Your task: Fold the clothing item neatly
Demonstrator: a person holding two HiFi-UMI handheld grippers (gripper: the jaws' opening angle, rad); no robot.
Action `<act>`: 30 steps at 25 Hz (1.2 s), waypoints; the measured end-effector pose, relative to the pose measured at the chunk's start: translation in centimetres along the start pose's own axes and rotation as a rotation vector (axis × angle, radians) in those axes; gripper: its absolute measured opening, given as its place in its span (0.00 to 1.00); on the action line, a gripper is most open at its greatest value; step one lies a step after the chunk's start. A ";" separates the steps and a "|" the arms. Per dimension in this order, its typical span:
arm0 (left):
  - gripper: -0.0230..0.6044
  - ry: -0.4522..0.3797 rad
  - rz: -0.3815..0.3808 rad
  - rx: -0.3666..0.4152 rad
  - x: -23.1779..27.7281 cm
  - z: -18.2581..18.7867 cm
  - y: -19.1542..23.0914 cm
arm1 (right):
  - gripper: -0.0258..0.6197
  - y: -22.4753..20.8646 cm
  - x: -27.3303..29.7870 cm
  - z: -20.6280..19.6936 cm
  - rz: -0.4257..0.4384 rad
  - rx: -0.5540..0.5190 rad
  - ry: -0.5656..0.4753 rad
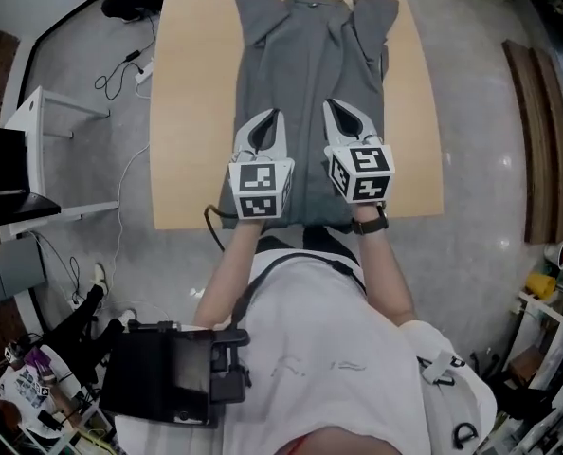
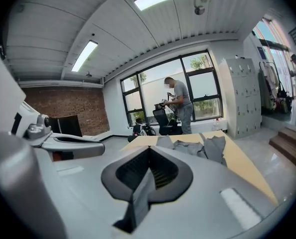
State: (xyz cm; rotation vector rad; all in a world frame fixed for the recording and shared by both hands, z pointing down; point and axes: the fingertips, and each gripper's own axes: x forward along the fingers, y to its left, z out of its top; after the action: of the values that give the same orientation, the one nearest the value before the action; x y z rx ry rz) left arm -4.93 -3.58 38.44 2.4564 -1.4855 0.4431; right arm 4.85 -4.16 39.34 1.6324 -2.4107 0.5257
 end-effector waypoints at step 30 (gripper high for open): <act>0.16 0.653 -0.100 -0.052 16.7 -23.9 4.6 | 0.23 -14.1 36.8 -14.1 0.038 -0.164 0.504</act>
State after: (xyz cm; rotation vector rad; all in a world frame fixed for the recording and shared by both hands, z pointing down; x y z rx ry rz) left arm -4.88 -10.95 67.02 2.0332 -1.0734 1.0430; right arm 3.26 -35.06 67.55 1.2108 -2.0516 0.6359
